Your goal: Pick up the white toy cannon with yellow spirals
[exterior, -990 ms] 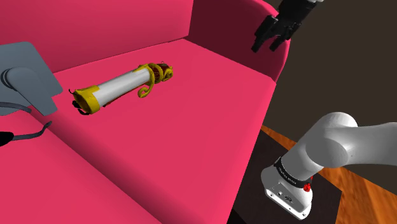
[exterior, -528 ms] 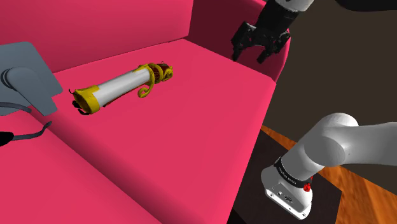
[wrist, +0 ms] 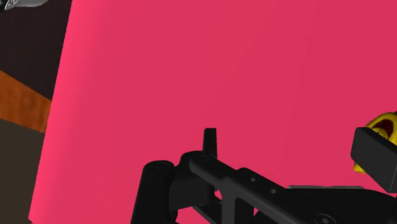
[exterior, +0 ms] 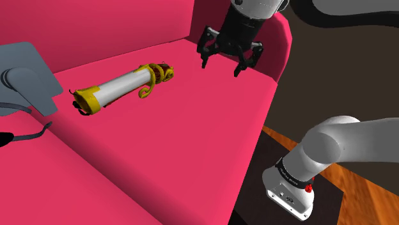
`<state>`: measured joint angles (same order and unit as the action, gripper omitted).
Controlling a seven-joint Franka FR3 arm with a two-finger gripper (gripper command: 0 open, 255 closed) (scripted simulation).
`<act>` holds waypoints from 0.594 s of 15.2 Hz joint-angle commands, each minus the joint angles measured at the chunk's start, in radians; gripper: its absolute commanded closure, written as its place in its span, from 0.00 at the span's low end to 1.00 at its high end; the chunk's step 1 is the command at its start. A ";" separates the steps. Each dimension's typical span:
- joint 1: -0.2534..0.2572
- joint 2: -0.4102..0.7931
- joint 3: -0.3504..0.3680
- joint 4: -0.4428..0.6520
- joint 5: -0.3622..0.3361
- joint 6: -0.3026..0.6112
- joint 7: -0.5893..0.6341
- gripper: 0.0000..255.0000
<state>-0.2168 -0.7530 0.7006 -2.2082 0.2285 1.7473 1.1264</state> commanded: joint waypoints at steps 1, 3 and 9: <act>-0.053 0.046 0.083 0.055 0.008 0.004 0.121 0.00; -0.121 0.101 0.174 0.120 0.005 0.008 0.234 0.00; -0.442 0.287 0.547 0.361 -0.062 0.001 0.585 0.00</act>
<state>-0.5808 -0.5058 1.1619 -1.9001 0.1859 1.7508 1.6418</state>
